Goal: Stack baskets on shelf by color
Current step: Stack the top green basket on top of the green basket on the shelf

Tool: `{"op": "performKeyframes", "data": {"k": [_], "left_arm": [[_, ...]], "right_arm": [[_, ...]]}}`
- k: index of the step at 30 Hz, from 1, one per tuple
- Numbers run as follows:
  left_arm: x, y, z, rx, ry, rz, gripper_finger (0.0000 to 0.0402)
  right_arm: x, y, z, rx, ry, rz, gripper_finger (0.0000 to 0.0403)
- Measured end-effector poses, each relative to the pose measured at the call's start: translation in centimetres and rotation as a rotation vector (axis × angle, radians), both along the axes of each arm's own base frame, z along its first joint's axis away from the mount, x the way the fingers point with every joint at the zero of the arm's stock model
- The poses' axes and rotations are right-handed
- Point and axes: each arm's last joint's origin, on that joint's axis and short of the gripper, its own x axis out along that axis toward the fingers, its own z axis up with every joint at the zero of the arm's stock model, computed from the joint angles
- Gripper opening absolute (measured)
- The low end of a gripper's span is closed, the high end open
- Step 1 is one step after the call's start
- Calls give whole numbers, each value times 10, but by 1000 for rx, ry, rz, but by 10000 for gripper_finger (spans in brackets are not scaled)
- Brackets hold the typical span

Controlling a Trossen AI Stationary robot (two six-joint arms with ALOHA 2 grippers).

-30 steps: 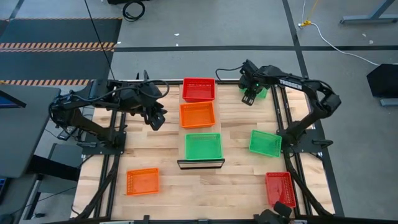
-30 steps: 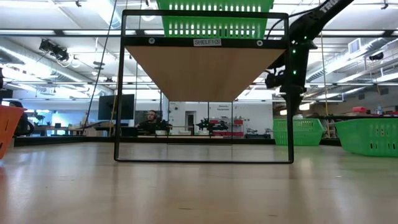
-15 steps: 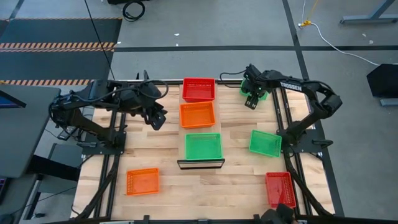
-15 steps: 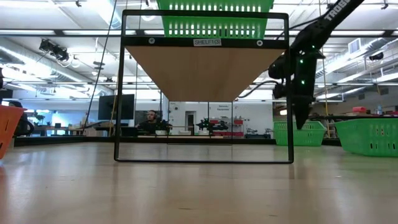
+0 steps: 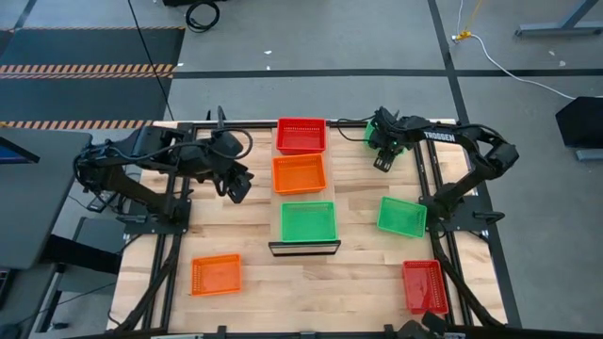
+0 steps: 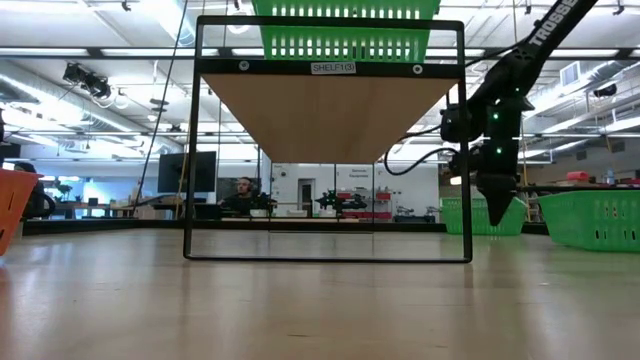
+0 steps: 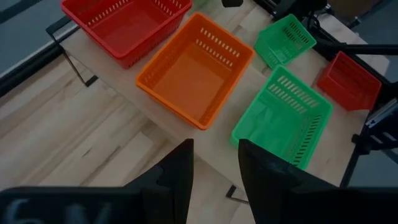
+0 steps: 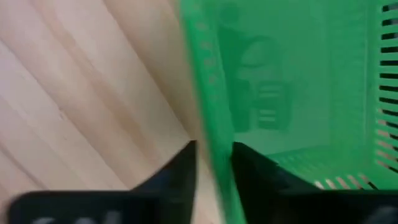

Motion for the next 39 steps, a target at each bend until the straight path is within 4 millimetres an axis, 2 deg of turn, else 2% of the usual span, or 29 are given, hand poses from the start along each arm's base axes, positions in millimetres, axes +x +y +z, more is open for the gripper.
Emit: {"op": "performKeyframes", "data": {"k": [3,4,9,14,19,23,28,34,39], "left_arm": [[1,-2,0,0,1,-6,132],[1,-3,0,6,1,-5,132],[0,-4,0,40,-2,8,132],[0,-3,0,75,4,3,132],[0,-2,0,122,11,4,132],[0,1,1,178,10,42,132],[1,10,3,295,21,95,132],[11,26,8,416,14,50,132],[13,37,10,519,58,-9,132]], "right_arm": [[0,1,1,25,-22,-32,31],[1,1,3,35,-31,-35,17],[8,5,17,101,-17,-34,9],[19,11,68,63,-42,20,7],[22,27,145,-49,-169,30,5],[25,53,204,-89,-335,62,5],[41,91,251,-7,-472,148,4],[82,139,280,93,-580,281,4],[119,182,287,165,-599,320,4]]}}
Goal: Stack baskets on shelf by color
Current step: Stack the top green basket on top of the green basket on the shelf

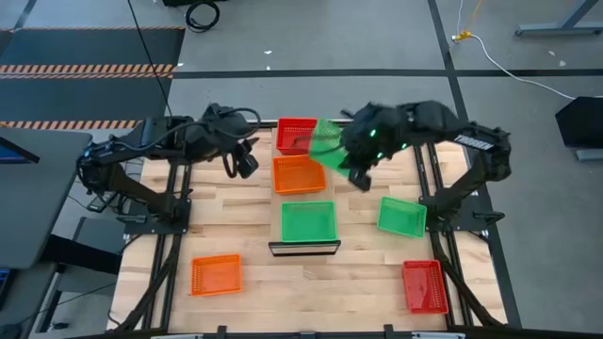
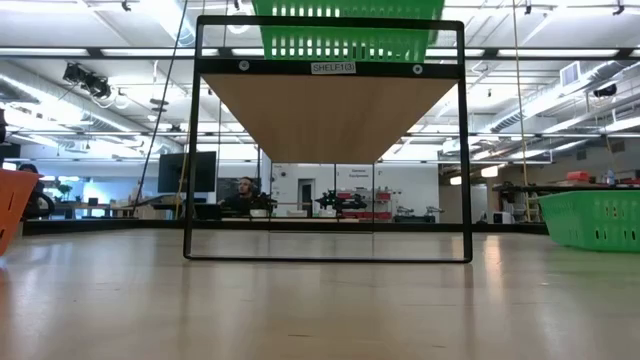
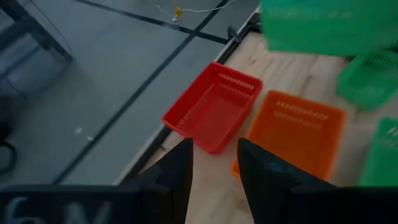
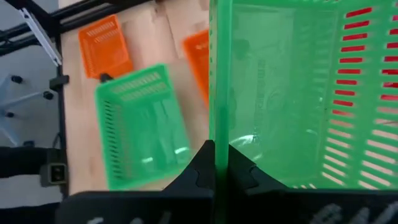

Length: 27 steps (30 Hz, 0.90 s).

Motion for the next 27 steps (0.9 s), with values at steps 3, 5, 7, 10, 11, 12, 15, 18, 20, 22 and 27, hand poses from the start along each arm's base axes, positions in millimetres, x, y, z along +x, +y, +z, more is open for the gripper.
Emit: {"op": "performKeyframes", "data": {"k": [3,5,7,10,11,12,15,18,20,22,27], "left_arm": [[-5,6,2,41,40,-23,132],[-12,9,6,40,42,-60,132],[-20,11,10,23,29,-104,132],[-31,12,15,-7,8,-173,132],[-35,12,17,-15,-1,-192,132],[-39,12,18,-22,-8,-211,132],[-47,10,22,-33,-32,-250,132],[-52,9,24,-50,-45,-259,132],[-54,8,25,-76,-67,-248,132],[-56,5,26,-104,-93,-237,132],[-55,-3,26,-167,-139,-233,132]], "right_arm": [[17,22,-2,22,15,-13,4],[29,35,-6,37,30,-15,4],[40,50,-12,61,50,-7,4],[56,75,-20,88,74,19,4],[60,83,-23,97,79,27,4],[64,91,-25,105,84,35,4],[73,113,-31,127,107,46,4],[76,130,-36,115,146,61,4],[76,136,-41,80,186,68,4],[74,140,-45,45,218,85,4],[74,140,-54,-44,283,161,4]]}}
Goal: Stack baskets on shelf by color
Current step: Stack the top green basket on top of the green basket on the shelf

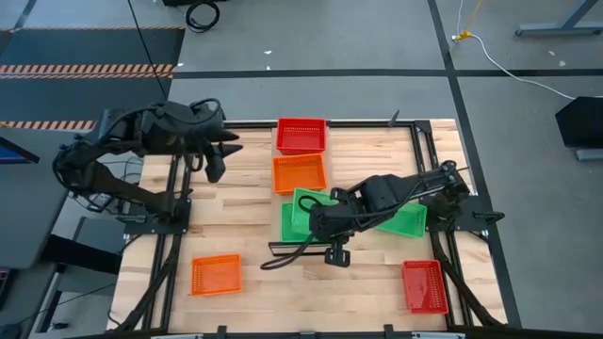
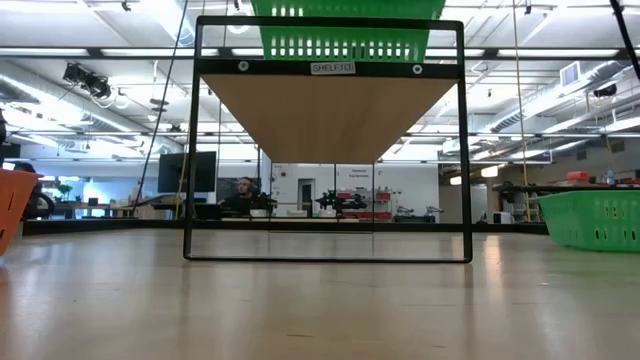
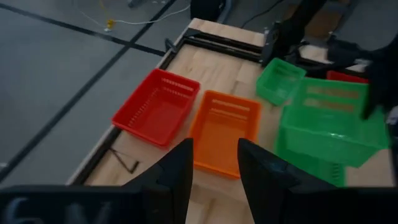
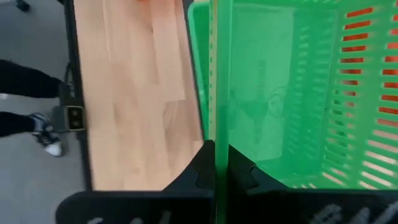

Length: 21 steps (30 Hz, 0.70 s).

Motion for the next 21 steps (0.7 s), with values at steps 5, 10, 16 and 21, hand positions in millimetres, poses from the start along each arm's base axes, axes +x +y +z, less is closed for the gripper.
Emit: {"op": "performKeyframes", "data": {"k": [5,10,16,21], "left_arm": [[4,-11,-1,-38,-7,-33,132],[6,-19,-2,-86,-20,-45,132],[5,-27,-2,-109,-32,-40,132],[5,-29,-2,-112,-37,-35,132]], "right_arm": [[4,1,-1,-60,-27,77,5],[9,3,-5,-70,-36,106,5],[16,5,-16,-96,-3,148,5],[19,4,-23,-110,31,152,8]]}}
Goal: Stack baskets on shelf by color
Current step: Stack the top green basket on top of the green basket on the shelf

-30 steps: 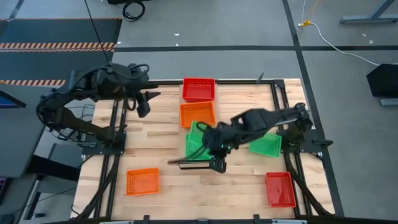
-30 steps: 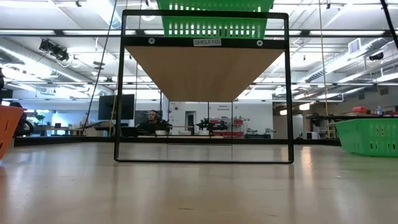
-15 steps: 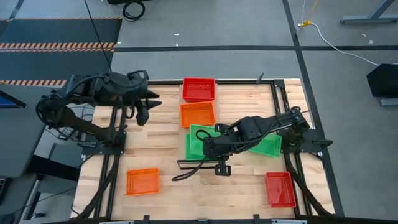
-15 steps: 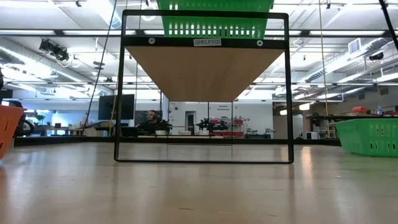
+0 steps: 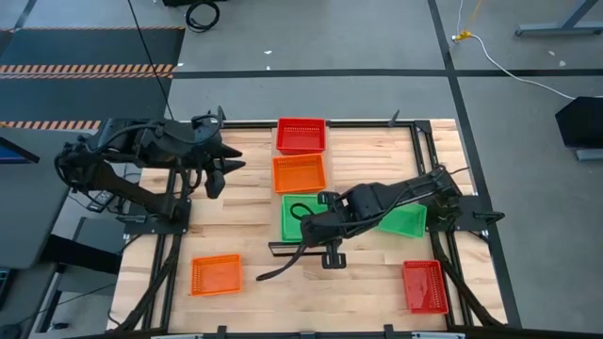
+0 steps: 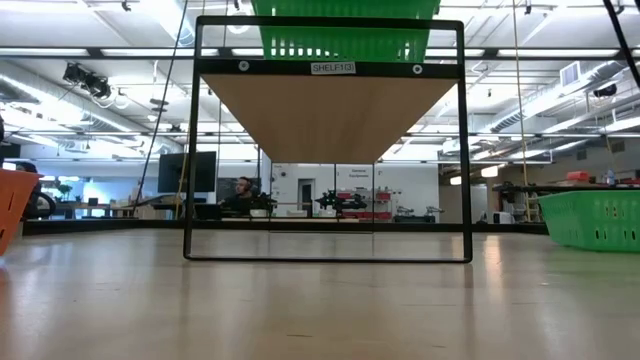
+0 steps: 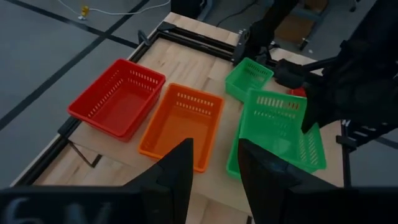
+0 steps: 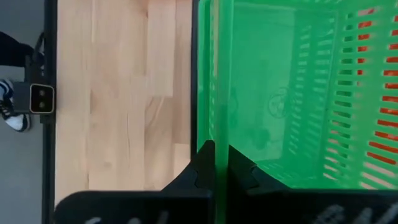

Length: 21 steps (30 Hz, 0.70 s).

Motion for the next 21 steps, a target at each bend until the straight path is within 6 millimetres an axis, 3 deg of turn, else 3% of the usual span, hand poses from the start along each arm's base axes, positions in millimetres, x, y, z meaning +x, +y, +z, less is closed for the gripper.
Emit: {"op": "performKeyframes", "data": {"k": [21], "left_arm": [[0,0,0,7,0,3,132]], "right_arm": [[1,-9,0,15,20,-6,11]]}}
